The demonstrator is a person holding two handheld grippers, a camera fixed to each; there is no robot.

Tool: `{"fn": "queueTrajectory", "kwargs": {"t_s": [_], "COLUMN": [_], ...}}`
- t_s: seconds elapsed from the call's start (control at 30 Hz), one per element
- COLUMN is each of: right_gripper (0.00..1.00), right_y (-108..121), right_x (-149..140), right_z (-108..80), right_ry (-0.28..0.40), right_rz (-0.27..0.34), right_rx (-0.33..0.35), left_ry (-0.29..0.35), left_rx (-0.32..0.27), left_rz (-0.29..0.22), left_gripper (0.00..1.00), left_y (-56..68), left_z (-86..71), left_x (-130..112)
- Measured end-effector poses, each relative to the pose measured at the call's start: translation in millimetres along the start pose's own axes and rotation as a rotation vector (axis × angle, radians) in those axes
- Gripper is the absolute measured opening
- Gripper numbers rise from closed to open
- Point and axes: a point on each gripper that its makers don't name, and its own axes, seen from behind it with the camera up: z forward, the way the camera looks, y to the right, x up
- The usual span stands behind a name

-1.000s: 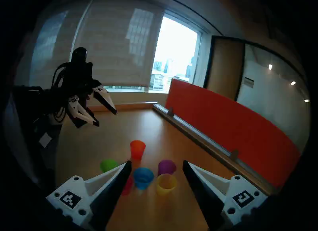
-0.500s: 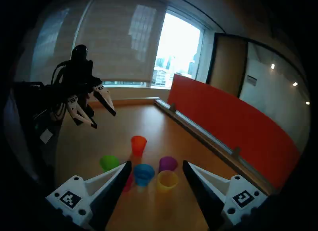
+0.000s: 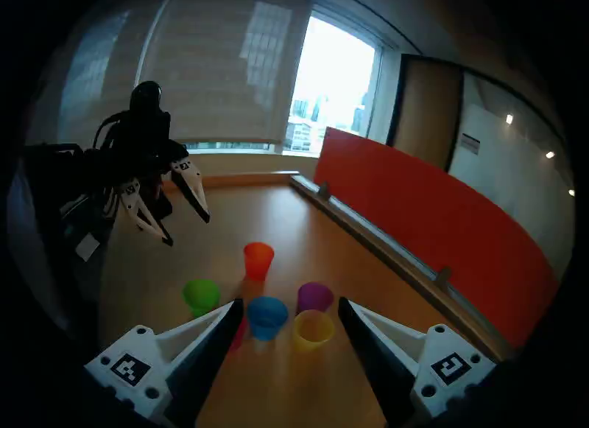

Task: Pour water

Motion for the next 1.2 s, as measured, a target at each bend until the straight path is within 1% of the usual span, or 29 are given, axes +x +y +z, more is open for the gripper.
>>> {"fn": "queueTrajectory", "kwargs": {"t_s": [0.27, 0.47, 0.77, 1.07, 1.2], "right_gripper": [1.0, 1.0, 1.0, 1.0, 1.0], "right_y": [1.8, 3.7, 6.5, 9.7, 10.1], "right_x": [-6.3, -11.8, -22.5, -31.4, -36.0], "right_z": [6.1, 11.5, 19.9, 28.9, 32.8], "right_ry": [-0.02, -0.036, -0.062, -0.075, -0.083], "right_rz": [-0.008, -0.007, -0.015, -0.012, -0.009], "right_rx": [0.005, 0.01, 0.014, 0.016, 0.017], "left_ry": [-0.026, -0.045, -0.059, -0.077, -0.087], "left_rx": [-0.026, -0.033, -0.041, -0.072, -0.071], "left_rz": [0.022, 0.038, 0.041, 0.048, 0.055], "left_gripper": [0.89, 0.89, 0.89, 0.89, 0.89], "left_y": [7.1, 9.7, 10.2, 20.8, 21.4], "left_z": [1.5, 2.4, 5.0, 11.0, 12.7], "left_x": [-11.0, -19.6, -29.5, -41.5, -46.5]}}
